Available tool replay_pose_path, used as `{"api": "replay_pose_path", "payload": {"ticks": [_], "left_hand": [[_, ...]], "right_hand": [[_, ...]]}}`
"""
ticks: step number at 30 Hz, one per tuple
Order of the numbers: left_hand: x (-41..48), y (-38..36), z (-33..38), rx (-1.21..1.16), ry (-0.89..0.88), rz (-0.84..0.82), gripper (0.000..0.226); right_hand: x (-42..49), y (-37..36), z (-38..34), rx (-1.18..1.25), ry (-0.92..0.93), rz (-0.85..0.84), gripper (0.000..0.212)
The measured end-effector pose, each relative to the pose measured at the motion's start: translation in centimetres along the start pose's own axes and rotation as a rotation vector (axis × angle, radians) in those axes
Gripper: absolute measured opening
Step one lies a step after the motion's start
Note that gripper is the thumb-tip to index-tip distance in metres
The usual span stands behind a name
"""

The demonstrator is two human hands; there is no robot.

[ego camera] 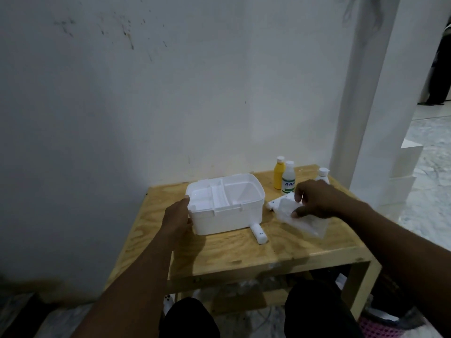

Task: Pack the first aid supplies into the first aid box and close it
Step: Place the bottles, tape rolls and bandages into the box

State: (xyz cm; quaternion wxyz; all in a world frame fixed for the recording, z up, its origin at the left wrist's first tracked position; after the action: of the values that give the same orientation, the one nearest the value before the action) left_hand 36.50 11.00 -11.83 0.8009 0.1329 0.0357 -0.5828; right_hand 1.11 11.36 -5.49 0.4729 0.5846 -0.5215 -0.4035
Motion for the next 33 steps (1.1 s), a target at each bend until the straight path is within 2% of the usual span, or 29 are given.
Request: {"api": "replay_pose_path", "payload": {"ticks": [2,5,8,10,15,21,25,29,33], "left_hand": [[0.6,0.0,-0.3,-0.036,0.035,-0.020,0.042],[1.0,0.2,-0.7,-0.072,0.059,-0.042,0.043],[1.3,0.3,-1.3,-0.110,0.068,-0.070,0.050],[1.5,0.3,-1.7,-0.112,0.060,-0.090,0.055],[1.5,0.0,-2.1,-0.070,0.041,-0.104,0.063],[1.2,-0.3,-2.1,-0.018,0.026,-0.071,0.058],[0.8,-0.5,-2.2,-0.083,0.043,-0.069,0.047],[0.9,-0.4,-2.3,-0.053,0.015,-0.046,0.050],[1.3,-0.5,-2.3,-0.022,0.001,-0.047,0.053]], "right_hand": [[0.3,3.9,-1.1,0.036,0.021,0.147,0.045],[1.0,9.2,-3.5,0.251,0.027,0.393,0.051],[3.3,9.6,-6.6,0.445,0.011,0.458,0.053],[5.2,7.2,-8.6,0.422,-0.018,0.389,0.054],[7.7,0.5,-12.2,0.159,-0.047,0.183,0.053],[8.8,-4.1,-13.6,0.063,-0.065,0.013,0.045],[9.5,-5.8,-13.2,0.033,-0.083,-0.096,0.041],[10.0,-5.2,-12.7,0.101,-0.142,-0.152,0.032],[9.7,-4.4,-12.0,0.376,-0.305,-0.225,0.034]]}}
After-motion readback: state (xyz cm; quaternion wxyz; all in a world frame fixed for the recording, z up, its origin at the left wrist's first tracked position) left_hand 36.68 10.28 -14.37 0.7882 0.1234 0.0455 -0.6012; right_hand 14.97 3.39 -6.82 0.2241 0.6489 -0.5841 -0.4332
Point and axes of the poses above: each hand's wrist, its own x-axis towards the middle knuckle, its own y-axis out of the back of the hand, z = x × y, the point moved 8 cm from there along x, towards the middle knuckle, and after that the axes turned 1 degree about y, right-handed, at the moved point
